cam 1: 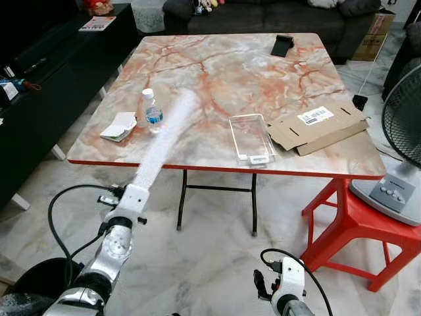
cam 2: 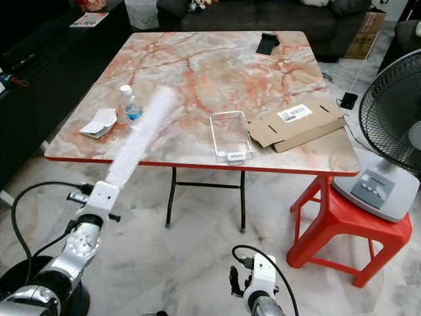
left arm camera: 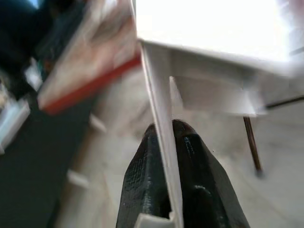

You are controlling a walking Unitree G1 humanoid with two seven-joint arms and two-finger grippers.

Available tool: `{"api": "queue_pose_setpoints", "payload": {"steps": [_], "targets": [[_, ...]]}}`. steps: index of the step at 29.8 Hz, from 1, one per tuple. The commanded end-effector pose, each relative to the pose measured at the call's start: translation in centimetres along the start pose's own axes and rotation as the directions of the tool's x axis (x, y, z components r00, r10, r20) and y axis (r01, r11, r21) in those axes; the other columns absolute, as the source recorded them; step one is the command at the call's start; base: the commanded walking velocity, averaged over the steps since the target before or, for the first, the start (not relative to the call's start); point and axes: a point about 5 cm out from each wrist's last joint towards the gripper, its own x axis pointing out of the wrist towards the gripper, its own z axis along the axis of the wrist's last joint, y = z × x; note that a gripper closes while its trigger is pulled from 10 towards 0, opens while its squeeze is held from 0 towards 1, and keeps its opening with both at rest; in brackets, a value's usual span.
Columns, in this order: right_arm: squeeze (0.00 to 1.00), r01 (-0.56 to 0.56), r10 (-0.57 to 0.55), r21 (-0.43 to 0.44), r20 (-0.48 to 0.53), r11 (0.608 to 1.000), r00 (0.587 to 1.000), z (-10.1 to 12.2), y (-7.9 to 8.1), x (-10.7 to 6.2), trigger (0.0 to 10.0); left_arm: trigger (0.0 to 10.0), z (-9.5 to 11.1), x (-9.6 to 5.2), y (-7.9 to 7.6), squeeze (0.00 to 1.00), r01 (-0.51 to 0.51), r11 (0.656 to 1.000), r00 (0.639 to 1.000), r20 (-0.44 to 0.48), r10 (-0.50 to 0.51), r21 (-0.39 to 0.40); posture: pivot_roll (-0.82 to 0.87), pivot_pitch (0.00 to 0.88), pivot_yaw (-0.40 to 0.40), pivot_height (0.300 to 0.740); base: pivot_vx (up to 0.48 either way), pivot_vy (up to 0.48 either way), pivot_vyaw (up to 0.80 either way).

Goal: Picking trash to rubbish bin

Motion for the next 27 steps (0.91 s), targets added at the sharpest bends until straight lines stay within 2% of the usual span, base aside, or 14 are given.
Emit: {"api": "queue_pose_setpoints", "payload": {"steps": [1,5,12,17,19,22,26,27], "targets": [[0.00,-0.011,0.011,-0.008,-0.010,1.000,1.000,-0.1,0.3,0.0,10.0,10.0,-2.7,-1.0,0.5,0.00,0.001,1.000,0.992,-0.130,-0.004,-0.017,0.08,0.084,0.034,0.740,0.000,0.000,0.00],[0.00,-0.009,0.009,-0.005,-0.005,1.000,1.000,-0.1,0.2,0.0,10.0,10.0,-3.0,-1.3,0.8,0.00,0.025,0.997,0.993,-0.111,-0.032,-0.067,0.09,0.089,0.029,0.740,0.000,0.000,0.00],[0.00,-0.012,0.012,-0.011,-0.003,1.000,1.000,0.0,0.2,0.0,10.0,10.0,-2.3,-1.2,0.0,0.00,0.100,0.994,0.992,-0.070,-0.103,-0.051,0.09,0.090,0.029,0.740,0.000,0.000,0.00],[0.00,-0.011,0.011,-0.009,-0.001,1.000,1.000,0.1,0.2,0.1,10.0,10.0,-1.5,-0.9,-0.4,0.00,0.136,0.991,0.990,-0.027,-0.137,-0.015,0.09,0.089,0.029,0.740,0.000,0.000,0.00],[0.00,-0.006,0.006,-0.007,-0.001,1.000,1.000,0.0,0.1,0.0,10.0,10.0,-0.6,-0.5,-0.5,0.00,0.158,0.986,0.987,0.019,-0.159,0.044,0.09,0.088,0.031,0.740,0.000,0.000,0.00],[0.00,-0.005,0.005,-0.006,-0.001,1.000,1.000,0.0,0.1,0.0,10.0,10.0,-0.2,-0.3,-0.4,0.00,0.154,0.986,0.987,0.037,-0.157,0.059,0.09,0.088,0.031,0.740,0.000,0.000,0.00],[0.00,-0.003,0.003,-0.004,0.001,1.000,1.000,0.0,0.1,0.0,10.0,10.0,0.8,0.1,-0.2,0.00,0.153,0.981,0.982,0.089,-0.164,0.118,0.09,0.088,0.032,0.740,0.000,0.000,0.00],[0.00,-0.001,0.001,-0.003,0.003,1.000,1.000,0.0,0.1,0.0,10.0,10.0,1.6,0.4,-0.2,0.00,0.149,0.982,0.978,0.127,-0.164,0.119,0.09,0.088,0.032,0.740,0.000,0.000,0.00]]}}
